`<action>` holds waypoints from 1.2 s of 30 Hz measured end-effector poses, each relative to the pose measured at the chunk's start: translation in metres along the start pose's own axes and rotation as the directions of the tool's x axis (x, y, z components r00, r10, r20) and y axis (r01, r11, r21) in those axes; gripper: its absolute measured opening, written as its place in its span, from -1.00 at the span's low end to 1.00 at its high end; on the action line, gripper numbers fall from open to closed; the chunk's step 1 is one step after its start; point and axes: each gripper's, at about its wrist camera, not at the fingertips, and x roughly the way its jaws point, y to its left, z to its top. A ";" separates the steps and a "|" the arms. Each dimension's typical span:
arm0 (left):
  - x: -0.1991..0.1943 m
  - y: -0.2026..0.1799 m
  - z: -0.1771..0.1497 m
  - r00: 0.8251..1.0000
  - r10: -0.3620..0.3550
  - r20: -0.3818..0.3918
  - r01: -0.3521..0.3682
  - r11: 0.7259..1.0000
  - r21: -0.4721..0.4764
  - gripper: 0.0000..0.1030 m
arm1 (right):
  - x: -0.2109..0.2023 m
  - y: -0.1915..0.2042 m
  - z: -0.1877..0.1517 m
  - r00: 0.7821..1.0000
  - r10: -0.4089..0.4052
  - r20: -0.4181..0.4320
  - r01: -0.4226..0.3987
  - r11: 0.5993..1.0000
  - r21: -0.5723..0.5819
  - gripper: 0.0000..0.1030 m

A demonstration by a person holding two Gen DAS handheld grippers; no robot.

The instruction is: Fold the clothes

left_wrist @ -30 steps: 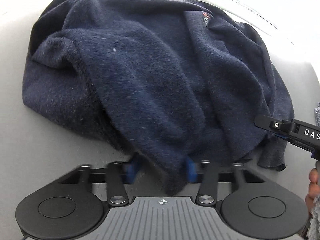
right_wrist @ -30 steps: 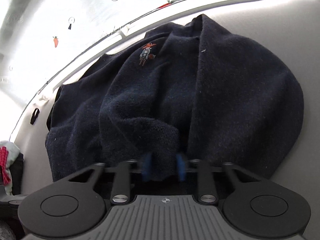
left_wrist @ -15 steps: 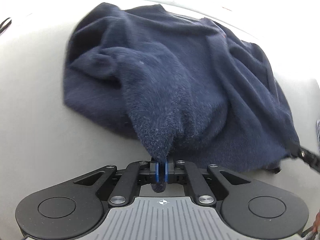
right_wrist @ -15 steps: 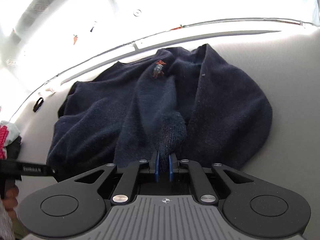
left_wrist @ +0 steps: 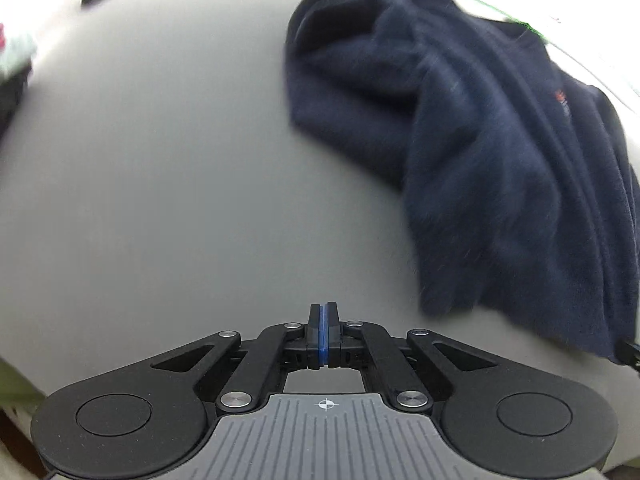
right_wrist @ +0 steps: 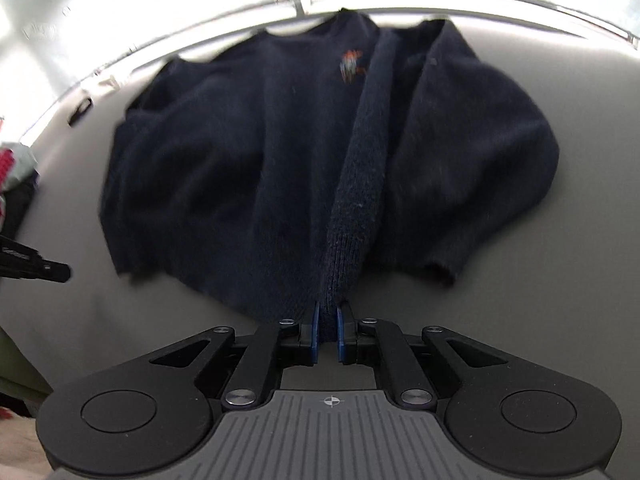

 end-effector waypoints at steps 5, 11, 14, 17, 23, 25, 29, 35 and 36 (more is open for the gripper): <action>-0.011 -0.008 -0.003 0.990 -0.125 0.059 0.123 0.992 0.032 0.01 | -0.008 -0.017 0.001 1.000 0.019 0.019 -0.022 0.987 0.157 -0.22; 0.003 -0.033 0.012 0.980 -0.161 0.113 0.155 0.986 0.061 0.60 | -0.028 -0.050 0.004 0.990 0.021 0.142 -0.074 0.921 0.383 -0.05; 0.026 -0.047 0.024 0.987 -0.138 0.078 0.135 0.990 0.043 0.60 | -0.018 -0.045 0.006 0.988 0.088 0.130 -0.130 0.922 0.364 0.10; 0.035 -0.056 0.030 0.994 -0.082 0.073 0.079 0.996 0.032 -0.27 | 0.001 -0.028 0.008 0.992 0.077 0.102 -0.103 0.953 0.284 -0.26; 0.027 -0.042 0.039 0.999 -0.015 0.034 0.018 0.994 -0.107 -0.88 | 0.014 -0.007 0.015 0.996 0.064 0.061 -0.079 0.959 0.272 -0.90; 0.020 -0.030 0.039 0.999 -0.014 0.034 0.018 0.991 -0.130 -0.88 | 0.008 -0.001 0.015 0.996 0.064 0.061 -0.077 0.966 0.245 -0.91; 0.010 -0.011 0.035 0.999 0.023 0.041 -0.018 0.992 -0.123 -0.88 | 0.004 0.010 0.008 0.994 0.106 0.026 -0.109 0.970 0.217 -0.91; 0.006 -0.007 0.013 0.998 0.067 0.020 -0.066 0.997 -0.043 -0.87 | 0.007 0.025 -0.005 0.996 0.079 -0.049 -0.072 0.989 0.127 -0.88; 0.007 -0.008 0.011 0.997 0.074 0.019 -0.073 0.997 -0.027 -0.87 | 0.006 0.025 -0.006 0.996 0.075 -0.051 -0.067 0.989 0.134 -0.84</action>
